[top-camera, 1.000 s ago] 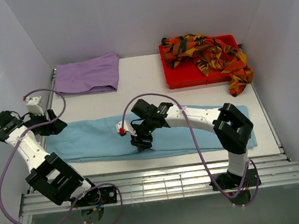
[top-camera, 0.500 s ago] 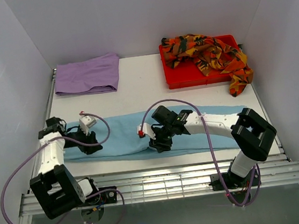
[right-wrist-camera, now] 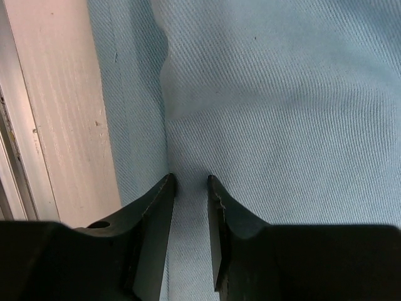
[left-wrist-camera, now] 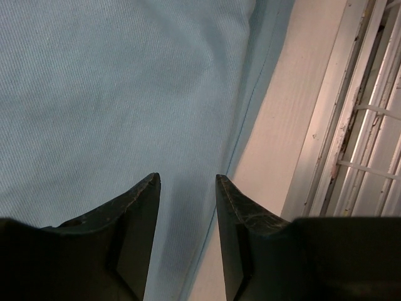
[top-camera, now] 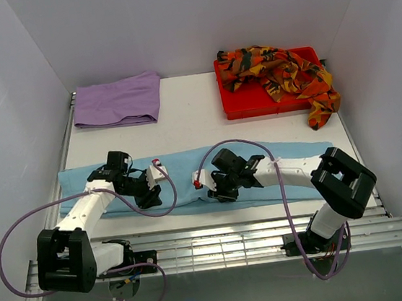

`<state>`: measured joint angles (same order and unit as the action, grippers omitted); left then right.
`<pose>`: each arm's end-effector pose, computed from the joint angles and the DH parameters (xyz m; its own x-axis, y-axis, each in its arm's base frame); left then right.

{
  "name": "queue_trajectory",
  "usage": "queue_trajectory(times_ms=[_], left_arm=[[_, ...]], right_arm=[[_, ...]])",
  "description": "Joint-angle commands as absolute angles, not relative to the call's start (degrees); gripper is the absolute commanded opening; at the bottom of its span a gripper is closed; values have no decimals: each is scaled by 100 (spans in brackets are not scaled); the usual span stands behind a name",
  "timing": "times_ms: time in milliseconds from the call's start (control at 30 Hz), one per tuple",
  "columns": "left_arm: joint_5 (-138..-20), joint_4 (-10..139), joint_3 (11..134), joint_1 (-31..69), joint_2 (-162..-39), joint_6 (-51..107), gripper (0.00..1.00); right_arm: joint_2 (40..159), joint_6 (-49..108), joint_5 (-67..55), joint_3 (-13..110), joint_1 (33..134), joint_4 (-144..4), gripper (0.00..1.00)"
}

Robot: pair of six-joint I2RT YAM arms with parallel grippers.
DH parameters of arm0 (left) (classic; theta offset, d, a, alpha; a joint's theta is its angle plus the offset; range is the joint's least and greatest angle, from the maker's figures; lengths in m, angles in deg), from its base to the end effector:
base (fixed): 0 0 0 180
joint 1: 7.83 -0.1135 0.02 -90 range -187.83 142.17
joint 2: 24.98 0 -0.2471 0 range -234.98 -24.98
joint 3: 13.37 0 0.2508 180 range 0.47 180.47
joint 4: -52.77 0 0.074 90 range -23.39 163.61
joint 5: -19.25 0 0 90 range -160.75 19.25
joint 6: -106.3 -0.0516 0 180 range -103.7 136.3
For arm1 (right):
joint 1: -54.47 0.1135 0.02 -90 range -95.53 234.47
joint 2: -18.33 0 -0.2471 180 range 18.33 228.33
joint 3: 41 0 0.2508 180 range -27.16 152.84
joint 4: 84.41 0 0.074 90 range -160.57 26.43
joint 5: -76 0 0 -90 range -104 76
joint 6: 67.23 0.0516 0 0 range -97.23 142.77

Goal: Fold and stack the trousers
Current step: Fold the trousers

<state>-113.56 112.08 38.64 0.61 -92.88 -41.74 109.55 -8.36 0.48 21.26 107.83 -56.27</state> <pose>0.1895 -0.0636 0.1656 -0.2692 0.6692 -0.6926 0.9593 0.2502 -0.1311 0.1759 0.2581 0.1350 0.0146 -0.8191 -0.5735 -0.9935 0.0530 -0.1011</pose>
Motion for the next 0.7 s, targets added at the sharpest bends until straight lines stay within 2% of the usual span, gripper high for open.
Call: queue_trajectory(times_ms=[0, 33, 167, 333, 367, 567, 667], left_arm=[[-11163, 10932, 3800, 122, -9309, -4364, 52], [-11127, 10932, 3783, 122, -9318, -4417, 52], [-10987, 10941, 3677, 122, -9362, -4575, 50], [-10986, 11072, 3633, 131, -9344, -4742, 38], [-11013, 11117, 3633, 131, -9336, -4795, 36], [-11109, 11275, 3563, 131, -9134, -5067, 48], [-11092, 11398, 3545, 140, -9125, -5225, 48]], right_arm=[[10737, -1027, -134, 1890, 10729, -5730, 34], [10719, -1088, -134, 1846, 10729, -5747, 34], [10657, -1150, -231, 1731, 10703, -5783, 22], [10508, -1133, -196, 1854, 10668, -5713, 8], [10490, -1124, -187, 1880, 10668, -5651, 8], [10402, -1089, -29, 2179, 10659, -5440, 8], [10341, -1071, 41, 2276, 10641, -5308, 8]])
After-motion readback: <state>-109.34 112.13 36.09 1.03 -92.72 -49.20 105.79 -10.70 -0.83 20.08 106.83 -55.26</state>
